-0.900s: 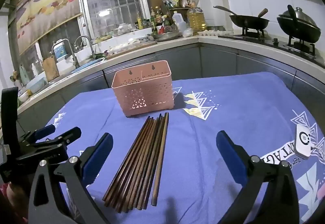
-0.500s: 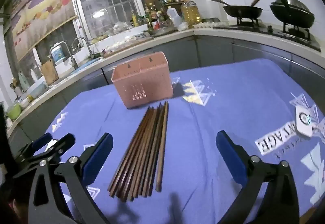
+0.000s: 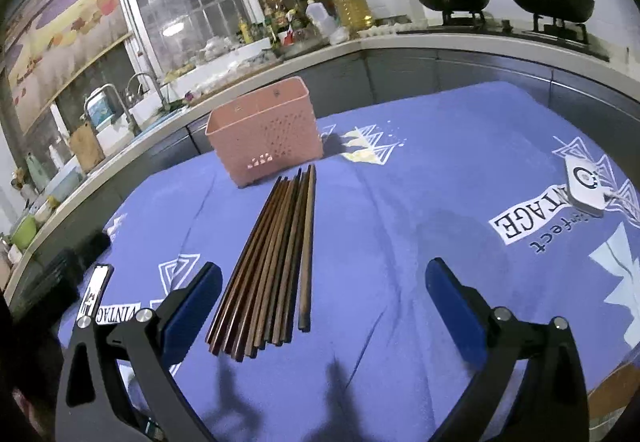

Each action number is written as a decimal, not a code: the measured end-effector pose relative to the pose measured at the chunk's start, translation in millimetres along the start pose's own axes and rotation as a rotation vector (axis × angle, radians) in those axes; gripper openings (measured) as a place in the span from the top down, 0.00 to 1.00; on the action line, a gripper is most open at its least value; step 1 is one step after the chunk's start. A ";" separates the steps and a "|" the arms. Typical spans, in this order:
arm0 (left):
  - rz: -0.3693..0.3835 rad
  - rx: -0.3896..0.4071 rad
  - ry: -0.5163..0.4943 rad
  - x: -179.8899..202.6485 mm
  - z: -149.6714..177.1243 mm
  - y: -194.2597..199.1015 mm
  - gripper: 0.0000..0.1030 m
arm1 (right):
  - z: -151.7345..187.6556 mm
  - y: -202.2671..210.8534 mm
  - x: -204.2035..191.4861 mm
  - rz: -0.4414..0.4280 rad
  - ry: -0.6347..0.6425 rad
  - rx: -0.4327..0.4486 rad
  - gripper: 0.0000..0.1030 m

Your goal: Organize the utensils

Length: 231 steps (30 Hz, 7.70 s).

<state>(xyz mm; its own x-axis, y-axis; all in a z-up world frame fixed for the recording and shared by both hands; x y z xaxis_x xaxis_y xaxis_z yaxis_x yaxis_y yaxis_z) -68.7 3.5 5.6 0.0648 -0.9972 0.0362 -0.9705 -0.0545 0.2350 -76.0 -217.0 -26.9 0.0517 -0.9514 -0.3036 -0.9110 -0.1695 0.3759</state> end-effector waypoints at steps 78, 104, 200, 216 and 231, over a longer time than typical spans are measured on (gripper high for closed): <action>-0.012 0.243 -0.083 17.3 -55.1 -18.9 0.06 | -71.4 4.0 -17.7 -0.105 0.099 0.325 0.21; 0.013 0.180 -0.094 25.1 -43.7 -28.6 0.06 | -60.3 -2.9 -15.0 -0.118 0.071 0.291 0.21; 0.248 -0.402 -0.226 60.5 73.9 -120.8 0.80 | 34.7 -98.5 -8.6 -0.062 0.313 -0.209 0.71; 0.221 -0.420 -0.347 64.6 52.5 -172.5 0.68 | -5.9 -166.1 -5.7 -0.080 0.343 -0.304 0.71; 0.421 -0.373 -0.280 83.0 15.4 -189.9 0.95 | -50.7 -200.5 3.2 -0.271 0.196 -0.359 0.94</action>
<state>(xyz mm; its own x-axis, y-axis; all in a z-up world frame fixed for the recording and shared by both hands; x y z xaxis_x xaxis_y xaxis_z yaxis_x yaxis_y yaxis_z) 117.4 -69.7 -51.0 -0.4174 -0.9076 -0.0443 -0.7500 0.3165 0.5808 127.6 -199.1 -58.9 0.3753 -0.8852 -0.2748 -0.6574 -0.4632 0.5944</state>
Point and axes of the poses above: each gripper's, at about its wrist camera, not at the fingertips, and y roughly against the way its jaws point, x to its right, z to its underside, the point moved 1 cm from there along -y, roughly the way its jaws point, and after that the axes turned 13 degrees about x, right-handed, at the moved point
